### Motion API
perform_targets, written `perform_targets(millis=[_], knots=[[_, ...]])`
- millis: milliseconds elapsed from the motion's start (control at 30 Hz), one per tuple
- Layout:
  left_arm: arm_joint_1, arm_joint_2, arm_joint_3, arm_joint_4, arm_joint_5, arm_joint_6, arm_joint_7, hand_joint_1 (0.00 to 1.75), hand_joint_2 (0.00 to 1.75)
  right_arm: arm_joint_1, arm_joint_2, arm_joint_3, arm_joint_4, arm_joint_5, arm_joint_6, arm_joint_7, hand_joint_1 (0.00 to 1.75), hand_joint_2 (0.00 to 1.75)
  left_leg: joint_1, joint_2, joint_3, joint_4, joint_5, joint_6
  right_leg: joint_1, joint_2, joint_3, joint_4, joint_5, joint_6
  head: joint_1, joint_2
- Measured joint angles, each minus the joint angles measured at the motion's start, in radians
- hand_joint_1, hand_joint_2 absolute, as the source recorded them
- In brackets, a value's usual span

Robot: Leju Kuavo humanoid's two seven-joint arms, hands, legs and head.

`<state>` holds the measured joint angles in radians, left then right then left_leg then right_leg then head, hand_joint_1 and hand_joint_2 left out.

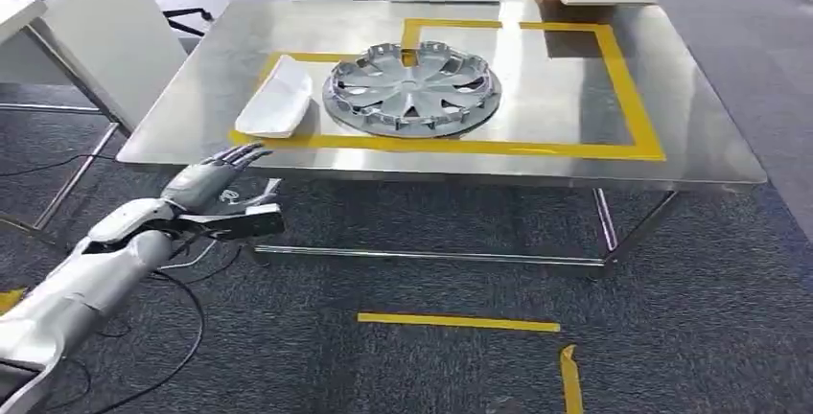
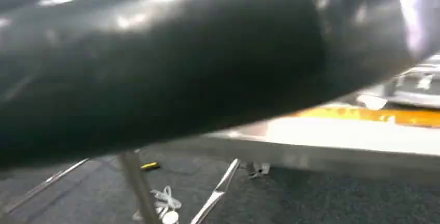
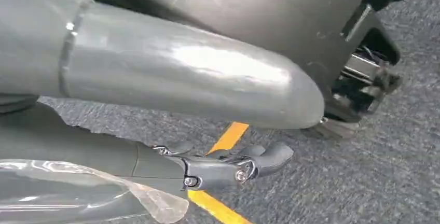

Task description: Take the parts from the cabinet and place them on the table.

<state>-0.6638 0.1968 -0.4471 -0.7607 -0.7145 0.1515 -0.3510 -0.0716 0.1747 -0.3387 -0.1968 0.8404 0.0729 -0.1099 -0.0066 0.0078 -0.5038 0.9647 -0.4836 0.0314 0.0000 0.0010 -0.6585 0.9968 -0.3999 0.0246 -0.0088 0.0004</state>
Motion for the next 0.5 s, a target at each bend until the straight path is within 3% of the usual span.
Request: perform_targets(millis=[67,100,133,167,200,267,300,333,367,467,500], knots=[[0.024,-0.01,0.019,0.012,0.034,0.015,-0.001,0.0,0.0,0.0,0.0,0.0,0.0,0.0,0.0,0.002,0.0,0.0,0.002,-0.001,-0.03,0.0,0.022,0.013,-0.003,-0.001,-0.043,0.103,-0.12,0.008,0.011,0.0],[0.045,-0.018,0.039,0.028,0.057,0.05,-0.006,0.0,0.0,-0.001,0.0,0.0,0.0,-0.003,0.0,0.001,0.0,0.0,0.001,-0.001,-0.047,0.0,0.035,0.012,-0.004,-0.001,-0.064,0.191,-0.178,0.01,0.011,0.0],[0.072,-0.024,0.063,0.049,0.078,0.108,-0.018,0.0,0.0,-0.002,0.0,0.0,0.0,-0.008,-0.004,-0.002,0.0,0.0,0.001,0.0,-0.062,0.001,0.045,0.01,-0.004,-0.001,-0.079,0.263,-0.208,0.013,0.011,0.0],[0.101,-0.034,0.095,0.07,0.098,0.168,-0.032,0.0,0.0,-0.001,0.0,0.0,0.0,-0.013,-0.006,-0.006,0.0,0.0,0.002,0.005,-0.078,0.003,0.056,0.009,-0.005,-0.001,-0.08,0.309,-0.207,0.015,0.011,0.0],[0.133,-0.044,0.12,0.096,0.126,0.223,-0.058,0.0,0.0,0.002,0.0,0.0,0.0,-0.019,-0.009,-0.01,0.0,0.0,0.002,0.007,-0.094,0.003,0.067,0.007,-0.005,-0.002,-0.06,0.312,-0.177,0.018,0.011,0.0],[0.203,-0.074,0.187,0.139,0.22,0.289,-0.136,0.0,0.0,0.008,-0.001,-0.002,0.0,-0.035,-0.026,-0.023,0.0,0.0,0.005,0.007,-0.122,0.009,0.084,-0.001,-0.009,-0.001,0.035,0.209,-0.102,0.022,0.012,0.0],[0.242,-0.088,0.234,0.162,0.266,0.311,-0.174,0.0,0.0,0.01,-0.001,-0.003,0.0,-0.041,-0.033,-0.029,0.0,0.0,0.007,0.007,-0.134,0.016,0.09,-0.006,-0.013,-0.001,0.111,0.109,-0.095,0.025,0.011,0.0],[0.27,-0.1,0.276,0.179,0.295,0.323,-0.199,0.0,0.0,0.01,-0.001,-0.003,0.0,-0.045,-0.039,-0.033,0.0,0.0,0.002,0.008,-0.145,0.025,0.093,-0.012,-0.013,0.002,0.168,0.021,-0.133,0.029,0.011,0.0],[0.287,-0.112,0.308,0.189,0.302,0.329,-0.213,0.0,0.0,0.012,-0.001,-0.003,0.0,-0.046,-0.041,-0.037,0.0,0.0,0.003,0.008,-0.152,0.035,0.1,-0.017,-0.009,0.008,0.204,-0.036,-0.154,0.02,0.008,0.0],[0.32,-0.131,0.357,0.219,0.333,0.334,-0.199,0.0,0.0,0.018,-0.001,-0.005,0.001,-0.053,-0.054,-0.039,0.0,0.0,0.004,0.003,-0.163,0.033,0.125,-0.025,-0.005,0.005,0.189,-0.023,-0.149,0.008,0.01,0.0],[0.343,-0.141,0.399,0.241,0.371,0.332,-0.178,0.0,0.0,0.022,0.0,-0.007,0.002,-0.058,-0.068,-0.039,0.0,0.0,0.007,0.003,-0.165,0.039,0.11,-0.031,-0.014,0.002,0.187,-0.027,-0.138,-0.008,0.011,0.0]])
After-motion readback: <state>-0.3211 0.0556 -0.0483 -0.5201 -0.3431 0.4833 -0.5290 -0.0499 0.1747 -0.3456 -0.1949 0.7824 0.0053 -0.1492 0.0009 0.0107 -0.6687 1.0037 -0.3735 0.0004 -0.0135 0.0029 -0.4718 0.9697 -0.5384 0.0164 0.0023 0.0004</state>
